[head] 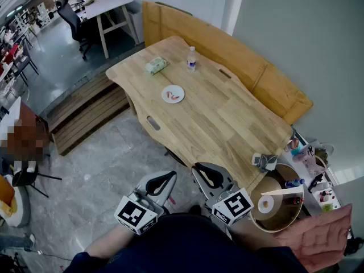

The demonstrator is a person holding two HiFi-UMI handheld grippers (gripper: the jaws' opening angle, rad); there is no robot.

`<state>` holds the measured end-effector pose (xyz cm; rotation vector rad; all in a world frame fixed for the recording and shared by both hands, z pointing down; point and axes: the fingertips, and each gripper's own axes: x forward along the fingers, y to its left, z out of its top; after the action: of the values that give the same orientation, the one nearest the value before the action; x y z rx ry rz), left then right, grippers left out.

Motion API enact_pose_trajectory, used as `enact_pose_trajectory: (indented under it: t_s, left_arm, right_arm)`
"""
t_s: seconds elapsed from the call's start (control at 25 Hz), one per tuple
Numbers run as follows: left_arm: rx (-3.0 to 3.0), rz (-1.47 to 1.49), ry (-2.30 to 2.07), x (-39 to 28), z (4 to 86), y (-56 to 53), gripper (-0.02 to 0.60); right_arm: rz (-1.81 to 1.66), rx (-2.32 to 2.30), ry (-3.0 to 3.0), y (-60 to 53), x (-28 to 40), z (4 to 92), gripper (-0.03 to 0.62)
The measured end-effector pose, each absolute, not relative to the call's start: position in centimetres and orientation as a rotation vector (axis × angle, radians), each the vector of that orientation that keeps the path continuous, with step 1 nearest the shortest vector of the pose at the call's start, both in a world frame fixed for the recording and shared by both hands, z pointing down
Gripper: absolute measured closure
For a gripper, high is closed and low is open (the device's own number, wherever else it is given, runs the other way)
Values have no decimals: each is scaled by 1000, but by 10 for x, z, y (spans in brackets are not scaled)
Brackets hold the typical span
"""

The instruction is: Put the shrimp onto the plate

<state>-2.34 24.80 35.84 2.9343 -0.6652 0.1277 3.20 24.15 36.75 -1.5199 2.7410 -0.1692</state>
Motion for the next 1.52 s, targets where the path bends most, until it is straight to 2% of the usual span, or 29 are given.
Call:
enact_pose_trajectory:
  t_s: [1.12,1.52]
  left_arm:
    - [2878,172,-827,13,380,236,577]
    - [2870,138,-821,5,384,185,578]
  right_arm:
    - [-214,-1367,2776,218,69,388,542]
    - [-215,-1389,2783,171,61,395,542]
